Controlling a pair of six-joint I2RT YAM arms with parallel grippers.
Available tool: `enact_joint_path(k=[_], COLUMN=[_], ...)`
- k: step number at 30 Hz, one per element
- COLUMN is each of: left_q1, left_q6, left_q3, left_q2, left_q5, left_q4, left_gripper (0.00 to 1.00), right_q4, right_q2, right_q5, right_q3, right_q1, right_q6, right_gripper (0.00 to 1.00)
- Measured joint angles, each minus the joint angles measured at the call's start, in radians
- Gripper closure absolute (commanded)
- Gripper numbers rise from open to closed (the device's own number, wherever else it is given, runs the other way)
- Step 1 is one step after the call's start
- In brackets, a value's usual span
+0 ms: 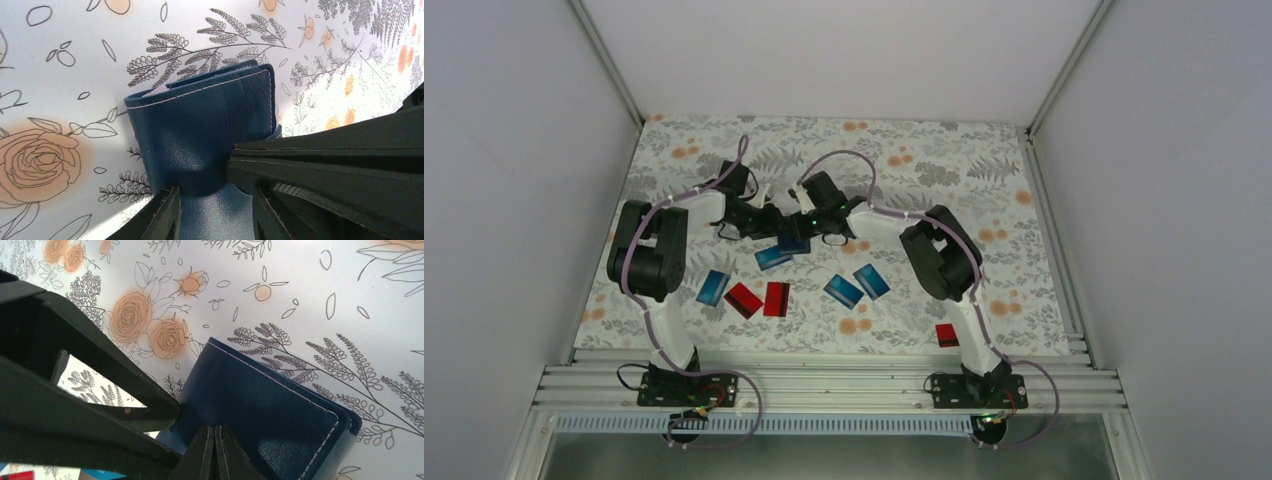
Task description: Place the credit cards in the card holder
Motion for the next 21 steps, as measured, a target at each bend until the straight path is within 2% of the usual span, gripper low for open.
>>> enact_joint_path(k=[9, 15, 21], left_q1=[-0.004, -0.004, -0.004], left_q6=[0.005, 0.008, 0.009], left_q3=[-0.021, -0.021, -0.021], left_q2=[-0.007, -0.007, -0.007], left_q5=[0.003, -0.003, -0.004], left_q4=[0.031, 0.03, 0.029], left_gripper=[0.63, 0.63, 0.63], right_q4=[0.305, 0.523, 0.699], right_q2=[-0.056, -0.005, 0.031], right_q5=[0.037, -0.142, -0.217], right_q3=[-0.219, -0.274, -0.334], right_q1=[0.011, -0.036, -0.055], right_q6=[0.026, 0.059, 0.105], right_gripper=[0.96, 0.96, 0.96])
